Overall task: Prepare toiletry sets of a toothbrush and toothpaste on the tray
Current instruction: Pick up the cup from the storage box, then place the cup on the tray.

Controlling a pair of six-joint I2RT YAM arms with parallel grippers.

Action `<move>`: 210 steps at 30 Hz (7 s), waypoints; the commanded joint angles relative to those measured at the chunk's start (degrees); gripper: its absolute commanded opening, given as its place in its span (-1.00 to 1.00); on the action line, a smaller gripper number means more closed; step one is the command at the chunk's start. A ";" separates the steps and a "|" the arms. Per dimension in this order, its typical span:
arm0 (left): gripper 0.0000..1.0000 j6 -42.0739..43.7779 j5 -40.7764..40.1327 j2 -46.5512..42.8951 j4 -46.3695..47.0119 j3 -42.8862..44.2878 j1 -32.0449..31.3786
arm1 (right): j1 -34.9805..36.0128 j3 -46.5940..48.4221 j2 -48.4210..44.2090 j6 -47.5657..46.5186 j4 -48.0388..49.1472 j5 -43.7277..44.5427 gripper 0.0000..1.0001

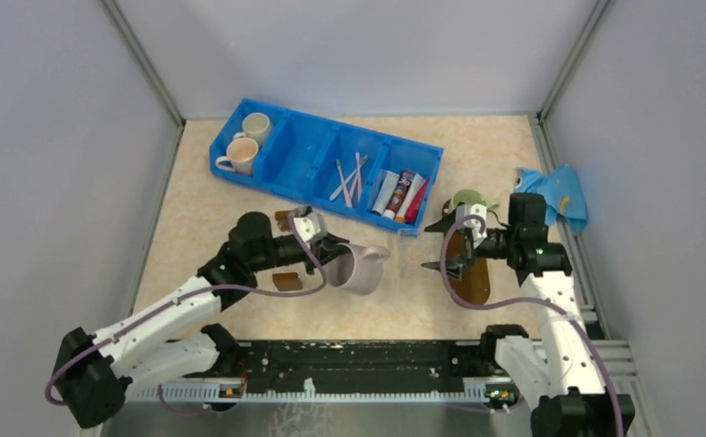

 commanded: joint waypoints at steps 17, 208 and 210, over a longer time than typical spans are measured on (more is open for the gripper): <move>-1.00 20.33 -13.61 19.43 -16.92 21.55 -14.69 | 20.47 -3.45 3.62 -17.44 -2.33 17.44 0.44; 0.98 -1.14 -36.02 -0.03 -21.54 10.92 -13.32 | -42.93 4.38 33.86 -84.27 -48.42 18.72 -1.00; 0.98 -1.07 -36.11 -0.07 -21.52 10.87 -13.28 | -43.39 4.10 33.86 -84.45 -48.42 18.77 -1.00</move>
